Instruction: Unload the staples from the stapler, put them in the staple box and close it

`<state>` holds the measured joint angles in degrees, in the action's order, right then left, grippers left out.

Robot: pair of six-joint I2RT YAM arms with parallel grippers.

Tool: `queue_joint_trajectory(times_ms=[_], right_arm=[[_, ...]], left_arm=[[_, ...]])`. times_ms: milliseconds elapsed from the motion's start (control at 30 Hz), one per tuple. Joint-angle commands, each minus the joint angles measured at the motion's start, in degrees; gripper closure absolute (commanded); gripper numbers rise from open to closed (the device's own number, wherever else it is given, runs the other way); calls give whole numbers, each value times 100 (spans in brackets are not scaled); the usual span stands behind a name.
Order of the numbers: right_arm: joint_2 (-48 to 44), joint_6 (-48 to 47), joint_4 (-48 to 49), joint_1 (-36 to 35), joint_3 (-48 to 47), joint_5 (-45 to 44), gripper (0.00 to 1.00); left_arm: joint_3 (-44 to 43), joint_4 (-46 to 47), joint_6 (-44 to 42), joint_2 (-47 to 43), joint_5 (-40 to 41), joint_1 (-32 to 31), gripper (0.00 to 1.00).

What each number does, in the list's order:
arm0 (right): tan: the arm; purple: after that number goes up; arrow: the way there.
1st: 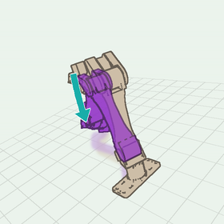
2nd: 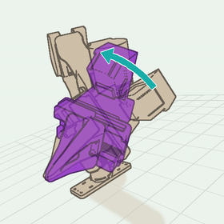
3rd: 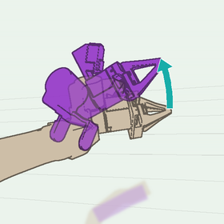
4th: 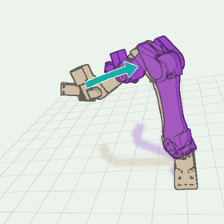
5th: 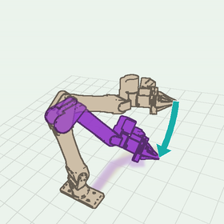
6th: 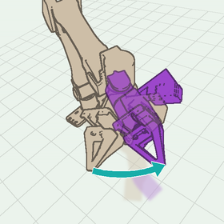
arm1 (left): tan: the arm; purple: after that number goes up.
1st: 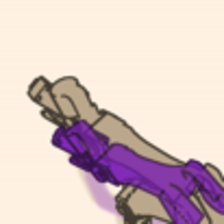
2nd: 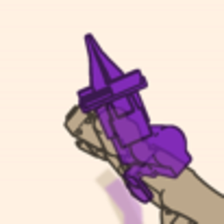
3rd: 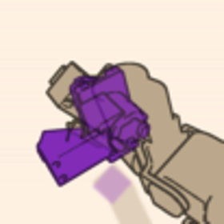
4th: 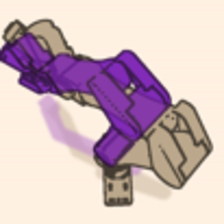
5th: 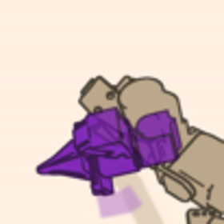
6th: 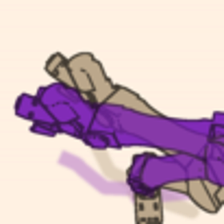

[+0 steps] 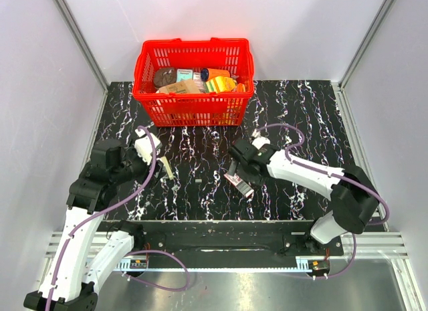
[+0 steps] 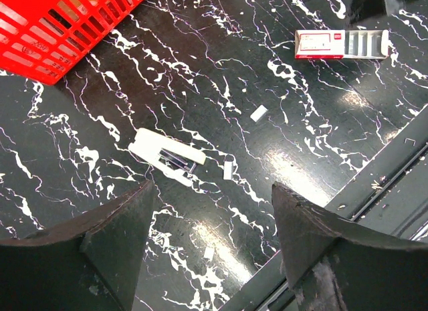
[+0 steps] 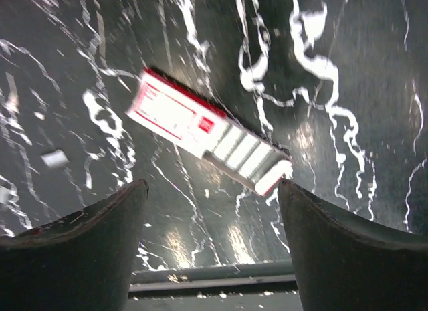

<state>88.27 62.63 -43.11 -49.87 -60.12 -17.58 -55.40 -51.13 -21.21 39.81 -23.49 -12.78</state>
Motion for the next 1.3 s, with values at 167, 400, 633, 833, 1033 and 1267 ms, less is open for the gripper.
queue_joint_trajectory(times_ms=[167, 400, 633, 833, 1033, 1267], right_arm=[[971, -682, 540, 645, -667, -395, 33], [1438, -594, 787, 645, -870, -535, 45], [1535, -480, 980, 645, -695, -334, 48], [1483, -331, 1375, 592, -238, 26, 50], [1509, -234, 1490, 303, -123, 185, 56], [1501, 64, 1499, -111, 0, 264, 59]], left_arm=[[-85, 42, -32, -79, 195, 29, 25], [-77, 25, -41, -44, 230, 21, 25], [-103, 25, 3, -26, 213, 29, 25], [-103, 7, 12, -35, 230, 21, 25], [-112, -2, 3, -17, 274, 21, 25], [-59, 7, 3, 53, 283, 21, 25]])
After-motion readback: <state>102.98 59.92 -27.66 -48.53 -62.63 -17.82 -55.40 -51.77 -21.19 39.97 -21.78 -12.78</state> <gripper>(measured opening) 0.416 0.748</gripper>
